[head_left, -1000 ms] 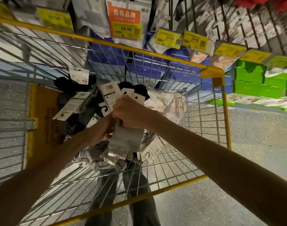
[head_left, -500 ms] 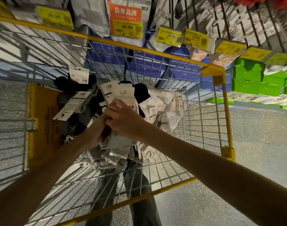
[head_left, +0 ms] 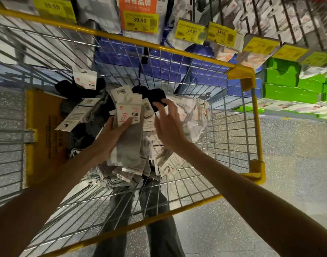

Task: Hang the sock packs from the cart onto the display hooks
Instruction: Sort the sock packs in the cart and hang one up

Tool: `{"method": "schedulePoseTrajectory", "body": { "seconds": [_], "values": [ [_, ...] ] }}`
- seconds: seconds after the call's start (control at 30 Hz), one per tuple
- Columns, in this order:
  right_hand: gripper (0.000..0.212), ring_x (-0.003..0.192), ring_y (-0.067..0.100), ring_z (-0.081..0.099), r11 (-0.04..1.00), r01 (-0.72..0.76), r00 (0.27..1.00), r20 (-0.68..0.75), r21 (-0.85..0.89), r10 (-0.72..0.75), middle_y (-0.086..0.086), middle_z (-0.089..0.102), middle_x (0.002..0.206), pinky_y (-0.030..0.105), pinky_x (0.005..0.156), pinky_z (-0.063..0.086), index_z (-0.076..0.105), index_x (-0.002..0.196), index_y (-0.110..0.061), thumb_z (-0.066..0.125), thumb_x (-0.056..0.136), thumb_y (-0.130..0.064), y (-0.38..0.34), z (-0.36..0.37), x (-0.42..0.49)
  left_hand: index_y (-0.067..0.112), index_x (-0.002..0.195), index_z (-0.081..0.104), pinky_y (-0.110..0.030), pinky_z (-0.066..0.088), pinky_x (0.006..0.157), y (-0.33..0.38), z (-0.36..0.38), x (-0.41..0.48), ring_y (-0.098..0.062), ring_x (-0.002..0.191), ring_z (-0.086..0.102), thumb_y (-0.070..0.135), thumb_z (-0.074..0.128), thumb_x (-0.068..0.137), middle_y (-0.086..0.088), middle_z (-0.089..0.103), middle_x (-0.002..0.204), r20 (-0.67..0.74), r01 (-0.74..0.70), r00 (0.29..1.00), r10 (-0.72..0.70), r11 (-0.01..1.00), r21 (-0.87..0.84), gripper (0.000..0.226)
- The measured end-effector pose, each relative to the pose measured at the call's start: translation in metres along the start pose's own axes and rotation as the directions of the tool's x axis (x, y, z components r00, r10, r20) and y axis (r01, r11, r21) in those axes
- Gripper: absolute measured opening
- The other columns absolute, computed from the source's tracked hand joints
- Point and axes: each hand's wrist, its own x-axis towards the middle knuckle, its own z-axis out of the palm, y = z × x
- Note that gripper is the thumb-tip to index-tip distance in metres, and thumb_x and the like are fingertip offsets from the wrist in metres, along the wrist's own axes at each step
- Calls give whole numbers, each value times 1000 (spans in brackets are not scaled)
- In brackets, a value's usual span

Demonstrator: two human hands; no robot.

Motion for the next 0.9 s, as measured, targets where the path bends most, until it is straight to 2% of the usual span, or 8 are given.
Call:
{"method": "schedulePoseTrajectory", "body": {
  "seconds": [0.1, 0.2, 0.27, 0.4, 0.5, 0.63, 0.8, 0.9],
  "values": [
    [36, 116, 30, 53, 977, -174, 853, 476, -126, 214, 15, 53, 125, 35, 85, 50, 55, 122, -9, 49, 89, 3, 53, -3, -12, 20, 120, 51, -34, 59, 80, -7, -3, 9, -16, 103, 69, 20, 71, 89, 2, 70, 112, -21, -39, 999, 40, 999, 29, 37],
    [65, 139, 39, 31, 946, 78, 537, 813, -314, 225, 19, 32, 149, 48, 103, 44, 41, 144, -19, 63, 85, -2, 83, 8, -34, 20, 124, 50, -35, 58, 84, -10, -1, 15, -17, 104, 67, 21, 72, 87, 4, 69, 113, -3, -39, 999, 40, 996, 76, 43],
    [88, 147, 40, 10, 894, 251, 471, 854, -371, 221, 17, 9, 159, 55, 114, 30, 25, 152, -25, 72, 80, -7, 89, 18, -47, 16, 125, 46, -19, 57, 72, -13, 4, 17, -9, 98, 65, 21, 71, 88, 9, 65, 108, -13, -72, 997, 76, 982, 173, 45],
    [75, 146, 37, 14, 809, 429, 630, 775, -402, 51, 19, 19, 156, 55, 119, 15, 34, 148, -19, 70, 83, -13, 85, 26, -65, 23, 114, 48, -41, 54, 95, -25, 4, 22, -22, 113, 63, 32, 82, 75, 1, 66, 117, 38, -36, 999, 29, 980, 198, 53],
    [70, 142, 35, 26, 811, 482, 541, 841, -331, 21, 15, 30, 154, 53, 118, 19, 43, 143, -21, 74, 79, -19, 91, 33, -66, 33, 109, 49, -39, 51, 97, -31, 2, 20, -19, 113, 62, 28, 78, 81, 6, 65, 115, 47, -44, 998, 34, 976, 215, 41],
    [40, 111, 24, 59, 988, 67, 777, 629, -136, 34, 0, 60, 113, 39, 91, 55, 54, 92, -35, 69, 73, -3, 111, 20, -60, 15, 130, 48, -27, 56, 85, -32, -2, 19, -12, 106, 65, 20, 74, 86, 3, 67, 117, -5, -42, 999, 44, 980, 193, 51],
    [23, 86, 27, 66, 928, -330, 844, 495, 172, 208, 10, 69, 85, 42, 76, 56, 66, 74, -2, 52, 70, 15, 108, -19, -21, 11, 126, 48, -11, 54, 62, -31, -1, 20, 0, 89, 64, 14, 70, 88, 9, 65, 103, -47, -56, 997, 63, 989, 136, 44],
    [40, 66, 19, 63, 900, -378, 852, 462, 218, 245, 2, 63, 62, 34, 60, 49, 62, 58, -17, 44, 61, 19, 110, -24, -8, 10, 129, 48, -19, 57, 70, -33, -1, 20, -7, 97, 67, 14, 71, 88, 3, 68, 111, -24, -45, 999, 48, 991, 125, 48]
  ]
}}
